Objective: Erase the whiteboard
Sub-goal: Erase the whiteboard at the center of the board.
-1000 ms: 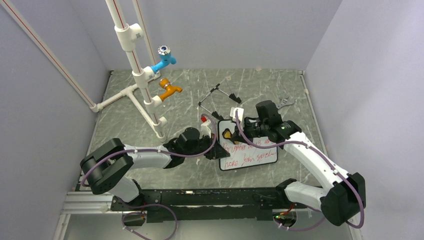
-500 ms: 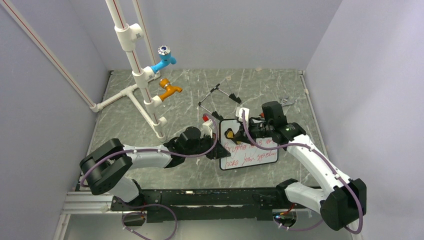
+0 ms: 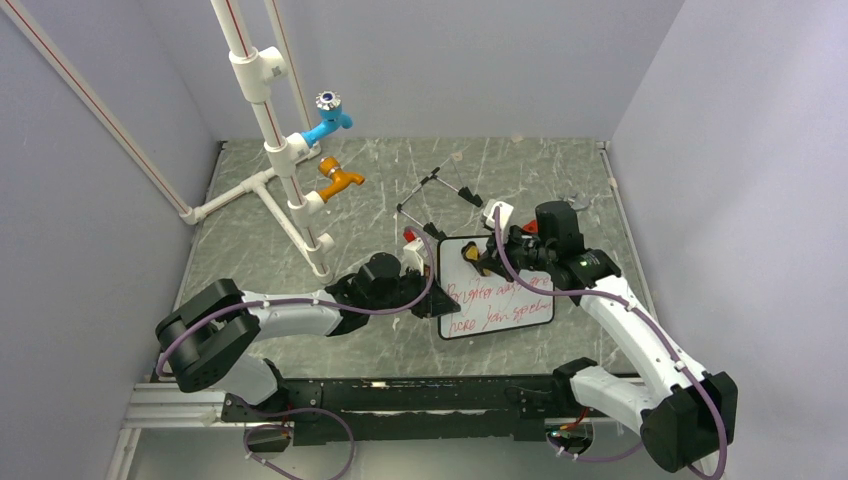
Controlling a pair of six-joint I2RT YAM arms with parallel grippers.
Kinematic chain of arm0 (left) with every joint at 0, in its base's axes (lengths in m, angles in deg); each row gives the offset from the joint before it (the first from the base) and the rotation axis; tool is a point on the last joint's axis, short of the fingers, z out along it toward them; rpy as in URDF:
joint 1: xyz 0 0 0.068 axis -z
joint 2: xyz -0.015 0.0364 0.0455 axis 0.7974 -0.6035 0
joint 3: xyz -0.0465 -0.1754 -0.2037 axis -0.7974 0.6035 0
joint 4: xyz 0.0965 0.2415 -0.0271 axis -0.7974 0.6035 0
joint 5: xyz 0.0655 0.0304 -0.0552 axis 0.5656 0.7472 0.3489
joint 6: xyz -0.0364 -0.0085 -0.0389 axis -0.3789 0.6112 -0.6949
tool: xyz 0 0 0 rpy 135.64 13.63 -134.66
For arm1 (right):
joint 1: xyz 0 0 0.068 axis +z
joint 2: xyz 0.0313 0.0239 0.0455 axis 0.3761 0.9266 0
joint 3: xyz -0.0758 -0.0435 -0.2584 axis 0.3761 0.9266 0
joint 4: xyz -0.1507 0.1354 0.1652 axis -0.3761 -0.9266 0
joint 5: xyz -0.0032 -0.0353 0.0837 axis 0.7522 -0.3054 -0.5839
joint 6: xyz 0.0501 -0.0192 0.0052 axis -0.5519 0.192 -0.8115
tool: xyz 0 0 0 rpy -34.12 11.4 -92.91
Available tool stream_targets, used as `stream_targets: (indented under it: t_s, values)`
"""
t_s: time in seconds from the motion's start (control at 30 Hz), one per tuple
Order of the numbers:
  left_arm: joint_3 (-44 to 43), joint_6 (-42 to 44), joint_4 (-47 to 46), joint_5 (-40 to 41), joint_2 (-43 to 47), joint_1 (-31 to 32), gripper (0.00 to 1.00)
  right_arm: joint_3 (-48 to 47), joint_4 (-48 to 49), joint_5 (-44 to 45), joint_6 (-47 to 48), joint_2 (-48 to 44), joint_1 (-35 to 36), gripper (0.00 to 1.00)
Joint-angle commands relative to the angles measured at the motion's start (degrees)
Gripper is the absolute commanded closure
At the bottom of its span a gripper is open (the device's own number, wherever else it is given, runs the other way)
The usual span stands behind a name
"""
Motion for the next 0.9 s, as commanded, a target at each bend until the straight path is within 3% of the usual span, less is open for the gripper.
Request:
stream_targets:
  t_s: [0.0, 0.13, 0.27, 0.4, 0.57, 0.63, 0.73, 0.87]
  values:
    - [-1.77, 6.63, -1.35, -3.5, 3.02, 2.32, 1.0, 0.74, 3.65, 7.36, 1.7, 0.55, -1.46, 1.0]
    - [-2.23, 6.36, -1.37, -3.99, 2.38, 2.32, 1.0, 0.47, -4.19, -8.01, 10.14, 1.27, 0.14, 1.0]
    - [-2.1, 6.45, -0.68, -3.78, 3.04, 2.41, 1.0, 0.4, -8.6, -11.72, 15.67, 2.44, 3.72, 1.0]
    - [-1.89, 5.99, -1.43, -3.89, 2.88, 2.45, 1.0, 0.84, -3.78, -6.46, 10.92, 2.1, 4.56, 1.0]
    - [-2.26, 6.0, -1.69, -4.69, 2.21, 2.59, 1.0, 1.32, 9.49, 17.66, -4.83, -0.85, -0.7, 1.0]
    - [-2.06, 6.02, -2.22, -5.1, 2.2, 2.64, 1.0, 2.01, 10.39, 19.72, -5.65, -1.22, -2.62, 1.0]
    - [-1.85, 6.01, -2.47, -5.13, 2.2, 2.6, 1.0, 2.24, 7.96, 13.51, -2.72, -1.31, -3.07, 1.0]
    - [-1.61, 5.85, -2.29, -4.74, 2.76, 2.62, 1.0, 1.61, -0.76, -3.88, 6.64, 0.22, -0.94, 1.0]
